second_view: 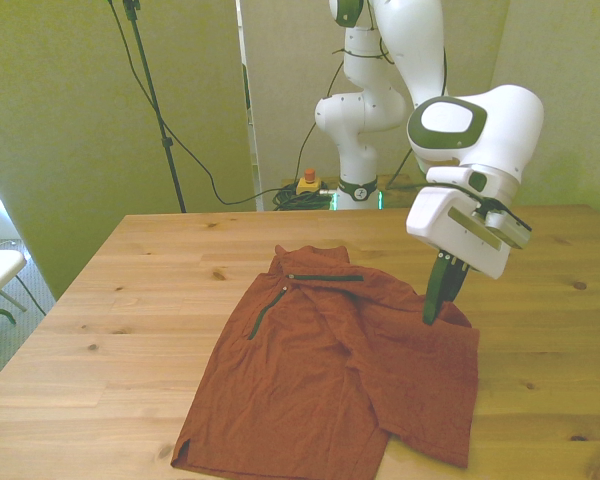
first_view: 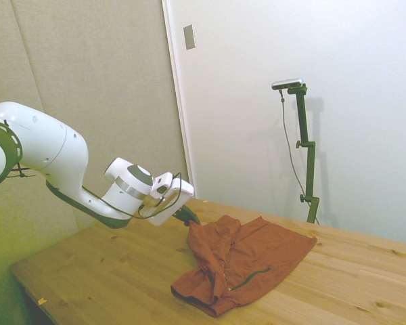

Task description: Fold the shorts

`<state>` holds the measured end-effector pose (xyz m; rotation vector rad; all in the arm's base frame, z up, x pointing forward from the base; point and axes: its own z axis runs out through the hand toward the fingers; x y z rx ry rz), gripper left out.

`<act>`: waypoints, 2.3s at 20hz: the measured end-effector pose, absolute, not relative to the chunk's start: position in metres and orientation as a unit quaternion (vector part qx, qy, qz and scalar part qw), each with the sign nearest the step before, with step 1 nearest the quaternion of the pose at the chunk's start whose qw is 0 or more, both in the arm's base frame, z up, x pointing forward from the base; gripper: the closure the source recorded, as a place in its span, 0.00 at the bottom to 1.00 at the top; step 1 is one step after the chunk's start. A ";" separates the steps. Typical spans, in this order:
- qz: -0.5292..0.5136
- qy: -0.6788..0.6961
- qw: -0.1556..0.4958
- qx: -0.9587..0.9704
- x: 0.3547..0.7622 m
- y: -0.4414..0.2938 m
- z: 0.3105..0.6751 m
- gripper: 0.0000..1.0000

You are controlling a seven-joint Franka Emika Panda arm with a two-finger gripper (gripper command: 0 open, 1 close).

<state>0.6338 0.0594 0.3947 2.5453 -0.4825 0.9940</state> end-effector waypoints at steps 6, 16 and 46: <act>0.368 -0.218 0.179 0.886 0.660 0.018 0.432 1.00; 0.374 -0.266 0.202 0.865 0.683 -0.074 0.464 1.00; 0.243 -0.406 0.085 0.877 0.632 -0.175 0.471 0.00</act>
